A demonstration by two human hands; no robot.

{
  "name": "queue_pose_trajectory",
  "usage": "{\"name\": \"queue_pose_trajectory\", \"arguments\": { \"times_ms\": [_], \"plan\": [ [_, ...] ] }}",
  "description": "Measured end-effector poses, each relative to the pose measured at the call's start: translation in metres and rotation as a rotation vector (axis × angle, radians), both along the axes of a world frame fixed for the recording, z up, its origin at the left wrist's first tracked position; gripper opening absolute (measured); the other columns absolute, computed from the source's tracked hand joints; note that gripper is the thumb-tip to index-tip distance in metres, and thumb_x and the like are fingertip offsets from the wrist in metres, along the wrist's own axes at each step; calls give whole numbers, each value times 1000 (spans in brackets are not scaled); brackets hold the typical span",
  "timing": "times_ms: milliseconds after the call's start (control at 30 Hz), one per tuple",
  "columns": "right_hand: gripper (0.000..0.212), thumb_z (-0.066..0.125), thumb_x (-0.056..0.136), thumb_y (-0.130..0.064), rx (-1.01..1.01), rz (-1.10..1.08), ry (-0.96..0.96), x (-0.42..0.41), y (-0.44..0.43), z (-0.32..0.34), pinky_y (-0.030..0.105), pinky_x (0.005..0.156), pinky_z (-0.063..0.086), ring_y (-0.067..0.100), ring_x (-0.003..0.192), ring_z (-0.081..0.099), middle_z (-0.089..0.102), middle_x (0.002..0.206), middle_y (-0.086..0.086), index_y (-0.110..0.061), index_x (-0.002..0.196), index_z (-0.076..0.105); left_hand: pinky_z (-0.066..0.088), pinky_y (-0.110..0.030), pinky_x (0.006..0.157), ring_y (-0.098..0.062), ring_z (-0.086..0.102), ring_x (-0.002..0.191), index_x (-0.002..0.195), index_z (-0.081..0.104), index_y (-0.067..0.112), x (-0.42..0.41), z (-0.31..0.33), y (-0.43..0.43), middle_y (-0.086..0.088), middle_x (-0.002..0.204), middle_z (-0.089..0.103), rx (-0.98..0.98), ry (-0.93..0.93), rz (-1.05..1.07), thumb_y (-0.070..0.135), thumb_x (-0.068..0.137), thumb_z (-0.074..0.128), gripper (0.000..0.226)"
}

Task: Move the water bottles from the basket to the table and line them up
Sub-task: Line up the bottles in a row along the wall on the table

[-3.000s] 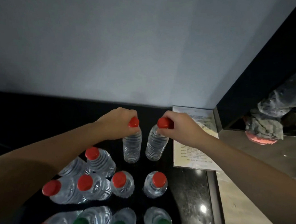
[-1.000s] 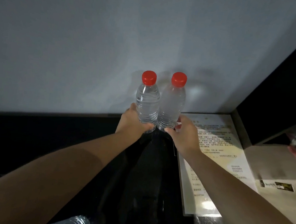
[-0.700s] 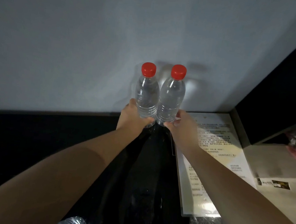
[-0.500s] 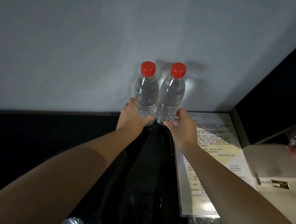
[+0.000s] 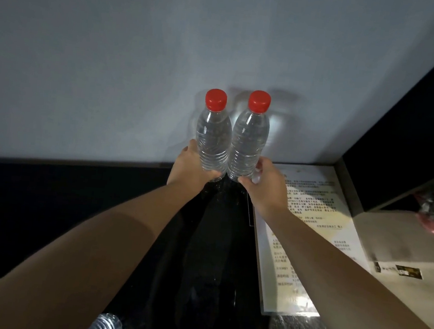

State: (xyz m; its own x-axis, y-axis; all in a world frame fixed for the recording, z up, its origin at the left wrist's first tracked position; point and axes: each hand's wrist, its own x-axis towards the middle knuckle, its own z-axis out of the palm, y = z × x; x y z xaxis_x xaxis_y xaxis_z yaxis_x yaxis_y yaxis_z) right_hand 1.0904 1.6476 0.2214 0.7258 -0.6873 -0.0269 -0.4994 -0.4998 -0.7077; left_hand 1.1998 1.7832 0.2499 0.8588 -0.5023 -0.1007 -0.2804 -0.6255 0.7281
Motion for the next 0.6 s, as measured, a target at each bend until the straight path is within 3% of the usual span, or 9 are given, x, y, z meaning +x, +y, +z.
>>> {"name": "queue_pose_trajectory", "arguments": {
  "times_ms": [100,267,367,600],
  "plan": [
    [59,75,79,-34,-50,44,66,-5,4,5,41,98,46,21,119,51,58,125,-2,-22,130,48,50,-35,84,-20,57,104,126,42,14,1,5,3,-4,115,56,105,61,-15,33,69,82,72],
    [74,69,82,-42,-141,131,253,-33,15,21,47,104,39,26,131,39,43,141,6,-20,142,33,45,-32,85,-25,51,118,139,33,2,-8,27,26,-13,137,45,381,122,-117,42,75,77,87],
    [78,66,85,-42,-167,212,345,-56,22,44,48,109,33,28,138,32,35,149,7,-17,148,27,43,-34,100,-27,45,129,145,28,1,-20,50,53,-16,147,38,498,126,-220,45,78,74,93],
    [71,63,88,-41,-208,406,272,-101,57,110,43,109,34,26,136,35,39,147,6,-19,147,30,36,-36,110,-22,39,134,149,27,12,-65,132,134,-7,150,31,608,33,-388,46,81,71,87]
  ]
}}
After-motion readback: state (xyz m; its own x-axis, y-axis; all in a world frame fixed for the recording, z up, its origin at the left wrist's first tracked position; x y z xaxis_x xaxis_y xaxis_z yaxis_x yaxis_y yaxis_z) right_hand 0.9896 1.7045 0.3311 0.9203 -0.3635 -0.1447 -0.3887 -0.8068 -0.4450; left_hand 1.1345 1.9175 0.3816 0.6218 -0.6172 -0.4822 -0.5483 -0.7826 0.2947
